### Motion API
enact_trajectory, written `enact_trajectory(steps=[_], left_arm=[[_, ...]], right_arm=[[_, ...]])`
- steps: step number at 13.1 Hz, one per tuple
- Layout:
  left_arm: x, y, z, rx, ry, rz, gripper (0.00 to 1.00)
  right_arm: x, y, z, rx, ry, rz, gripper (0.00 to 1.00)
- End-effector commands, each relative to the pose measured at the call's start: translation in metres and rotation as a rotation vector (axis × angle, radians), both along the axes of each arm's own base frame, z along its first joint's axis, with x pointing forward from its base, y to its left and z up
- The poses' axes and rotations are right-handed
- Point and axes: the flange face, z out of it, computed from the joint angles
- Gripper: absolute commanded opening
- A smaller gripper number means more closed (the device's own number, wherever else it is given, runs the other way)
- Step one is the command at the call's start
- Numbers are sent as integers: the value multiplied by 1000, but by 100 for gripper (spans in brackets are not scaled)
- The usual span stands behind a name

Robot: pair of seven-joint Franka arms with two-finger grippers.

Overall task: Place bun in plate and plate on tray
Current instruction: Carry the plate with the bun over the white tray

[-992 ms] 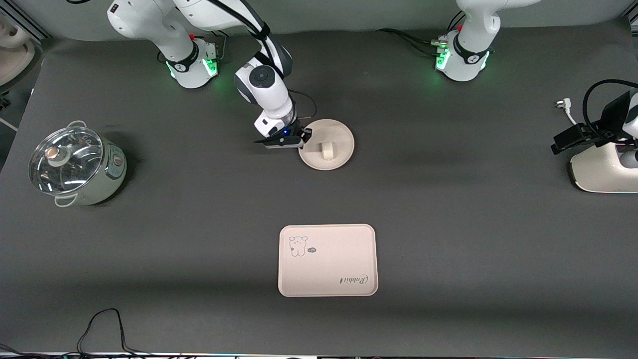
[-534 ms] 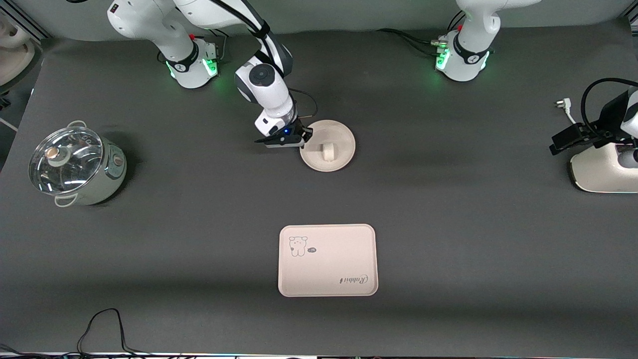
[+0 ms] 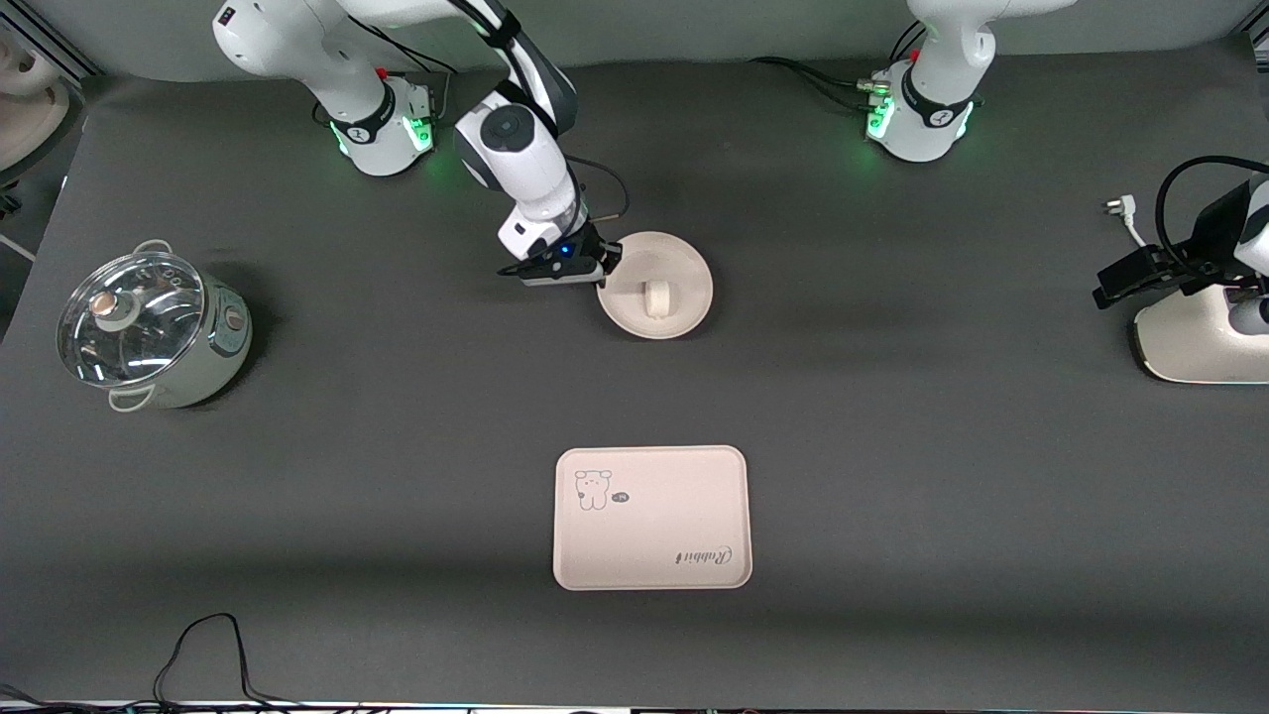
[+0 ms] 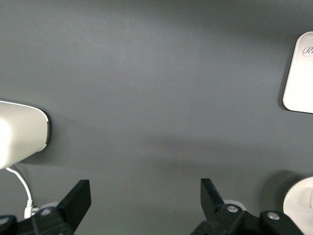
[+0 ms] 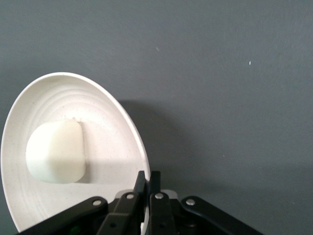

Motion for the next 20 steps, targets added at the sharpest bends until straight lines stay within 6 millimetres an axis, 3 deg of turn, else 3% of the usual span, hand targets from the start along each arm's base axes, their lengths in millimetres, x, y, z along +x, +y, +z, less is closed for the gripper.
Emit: enact_trajectory(steps=[1,4,8,9,13,18,20], left_arm=[[3,-2,7,-9,-8,-10,100],[3,-3,8,-9,-11,-13,100],[3,-6,8,-9,-11,-16,100],[3,-6,8,-9,-11,-16,100],[3,-6,9,-9,-12,-16,100],[3,-6,9,-9,-12,-16,100],[3,-6,8,-9,-11,-16,100]], right_arm=[[4,-14,57,52,15,29,0],[7,-29,90,162,96,76,0],[26,-24,98,179,81,66,0],[40,-24,97,178,72,59,0],[132,-7,96,202,0,5,0],[260,3,80,221,-41,-55,0],[302,2,76,224,-63,-52,0]])
